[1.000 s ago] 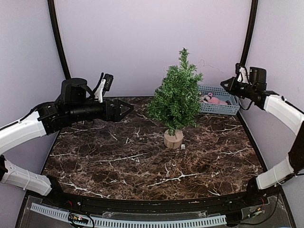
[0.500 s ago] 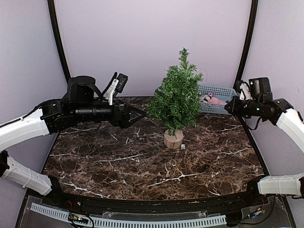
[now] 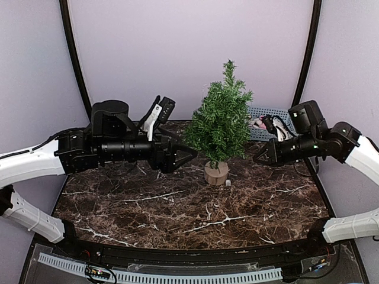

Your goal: Decorate the small christmas tree

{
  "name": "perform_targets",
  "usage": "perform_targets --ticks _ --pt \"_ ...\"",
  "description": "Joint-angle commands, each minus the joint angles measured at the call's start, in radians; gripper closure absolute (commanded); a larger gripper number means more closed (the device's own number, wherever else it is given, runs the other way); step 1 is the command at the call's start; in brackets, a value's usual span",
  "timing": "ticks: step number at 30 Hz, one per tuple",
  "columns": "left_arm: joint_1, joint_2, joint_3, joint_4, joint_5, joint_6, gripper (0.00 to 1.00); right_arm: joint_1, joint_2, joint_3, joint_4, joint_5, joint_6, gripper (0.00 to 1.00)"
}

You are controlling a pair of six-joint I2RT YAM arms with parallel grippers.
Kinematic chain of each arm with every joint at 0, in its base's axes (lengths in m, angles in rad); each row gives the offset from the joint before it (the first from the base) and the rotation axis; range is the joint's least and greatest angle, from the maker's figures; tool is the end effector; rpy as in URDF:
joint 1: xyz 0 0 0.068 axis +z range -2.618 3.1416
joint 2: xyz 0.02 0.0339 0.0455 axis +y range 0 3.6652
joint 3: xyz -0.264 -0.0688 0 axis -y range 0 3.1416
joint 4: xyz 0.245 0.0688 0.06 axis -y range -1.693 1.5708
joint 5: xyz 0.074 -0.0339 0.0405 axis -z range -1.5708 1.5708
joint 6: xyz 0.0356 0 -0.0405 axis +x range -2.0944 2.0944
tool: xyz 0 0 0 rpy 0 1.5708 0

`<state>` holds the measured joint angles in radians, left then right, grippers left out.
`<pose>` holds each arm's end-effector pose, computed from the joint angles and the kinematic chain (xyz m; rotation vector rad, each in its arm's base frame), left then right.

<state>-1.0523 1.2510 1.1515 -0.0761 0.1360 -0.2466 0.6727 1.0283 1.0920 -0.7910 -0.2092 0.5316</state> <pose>0.1417 -0.2580 0.3804 0.8297 1.6752 -1.0473 0.1563 0.1339 0.3427 -0.2856 2.4169 0.8281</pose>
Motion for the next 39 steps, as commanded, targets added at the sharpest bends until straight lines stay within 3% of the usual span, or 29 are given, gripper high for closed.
perform_targets --ticks 1,18,33,39 --pt "-0.027 0.011 0.027 0.066 -0.020 0.050 0.09 0.061 -0.011 0.097 -0.037 0.067 0.036 1.00" --pt "-0.037 0.019 0.086 0.071 -0.036 0.180 0.09 0.077 -0.096 0.258 -0.225 0.257 0.060 1.00" --pt "-0.038 0.057 0.104 0.143 0.055 0.284 0.10 0.133 -0.040 0.120 -0.014 -0.037 0.105 1.00" --pt "-0.038 0.102 0.128 0.146 0.117 0.326 0.19 0.188 0.010 0.130 0.045 -0.111 0.088 1.00"
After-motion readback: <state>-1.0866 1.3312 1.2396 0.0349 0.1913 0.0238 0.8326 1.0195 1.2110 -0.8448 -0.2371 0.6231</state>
